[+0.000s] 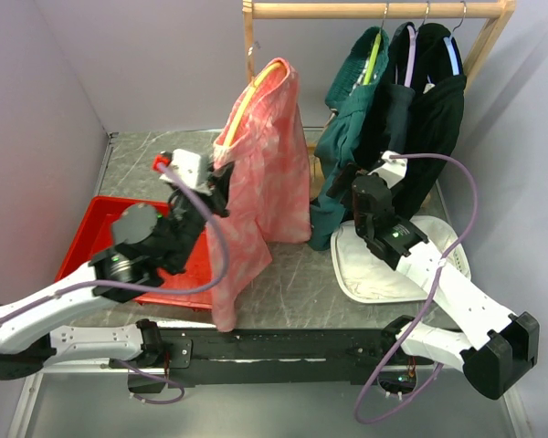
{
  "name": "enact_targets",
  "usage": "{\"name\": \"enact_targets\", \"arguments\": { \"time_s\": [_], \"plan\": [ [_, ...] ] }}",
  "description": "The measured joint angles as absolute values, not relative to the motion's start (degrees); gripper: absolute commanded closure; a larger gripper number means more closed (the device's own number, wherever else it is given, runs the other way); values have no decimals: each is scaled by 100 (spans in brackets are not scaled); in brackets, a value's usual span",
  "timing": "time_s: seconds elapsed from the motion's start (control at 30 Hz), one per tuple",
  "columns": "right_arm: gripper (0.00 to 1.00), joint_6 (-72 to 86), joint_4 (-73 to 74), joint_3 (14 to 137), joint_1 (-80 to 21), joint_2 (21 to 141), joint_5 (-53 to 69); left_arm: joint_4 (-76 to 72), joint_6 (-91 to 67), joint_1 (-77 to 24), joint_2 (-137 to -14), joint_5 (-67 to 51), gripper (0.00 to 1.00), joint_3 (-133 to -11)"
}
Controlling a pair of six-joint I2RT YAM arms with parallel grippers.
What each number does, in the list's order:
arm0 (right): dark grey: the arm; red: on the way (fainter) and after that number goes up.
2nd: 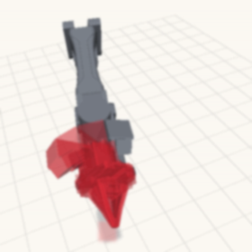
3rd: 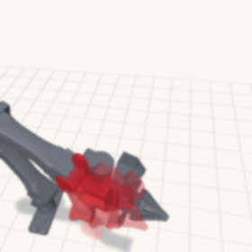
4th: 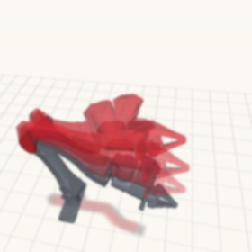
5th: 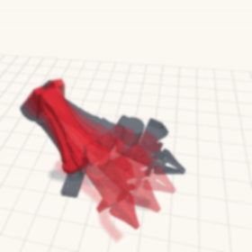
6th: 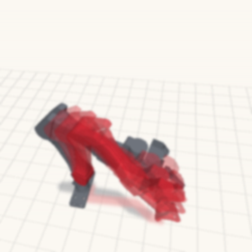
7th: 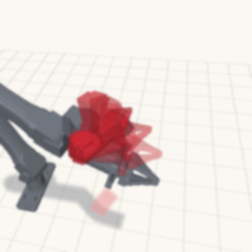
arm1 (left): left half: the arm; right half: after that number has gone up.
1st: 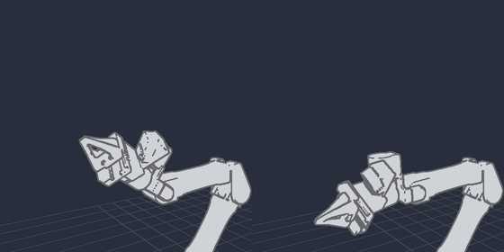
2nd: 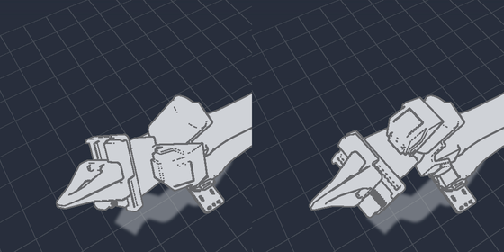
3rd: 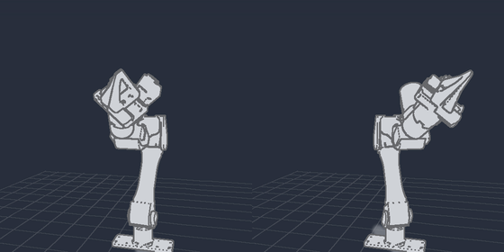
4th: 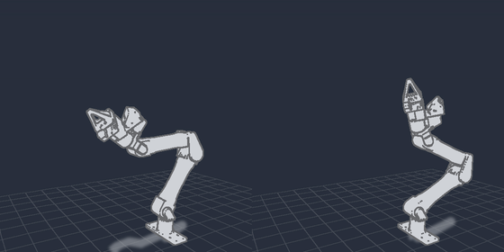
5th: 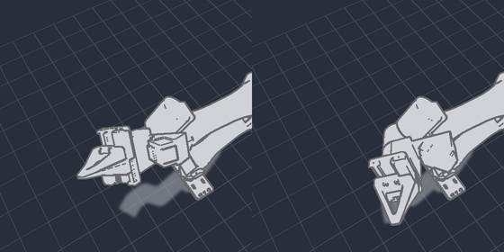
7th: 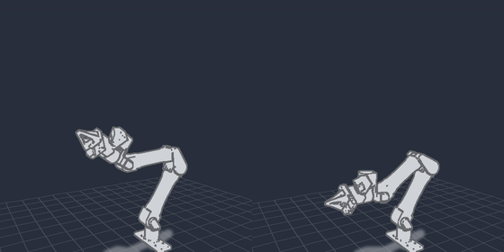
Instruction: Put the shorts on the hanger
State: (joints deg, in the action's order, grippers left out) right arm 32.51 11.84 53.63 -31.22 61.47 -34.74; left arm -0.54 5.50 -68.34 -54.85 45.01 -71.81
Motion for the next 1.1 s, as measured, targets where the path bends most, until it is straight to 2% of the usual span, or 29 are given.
{"name": "enact_targets", "arguments": {
  "time_s": [0.37,1.1],
  "plan": [
    [3,3203,1212,5352,-3118,5972,-3426,-414,832,-6173,-6646,4257,99,-8097],
    [2,3144,1295,5321,-3107,5776,-3334,-224,99,-5000,-8117,2912,99,-9426]
  ]
}}
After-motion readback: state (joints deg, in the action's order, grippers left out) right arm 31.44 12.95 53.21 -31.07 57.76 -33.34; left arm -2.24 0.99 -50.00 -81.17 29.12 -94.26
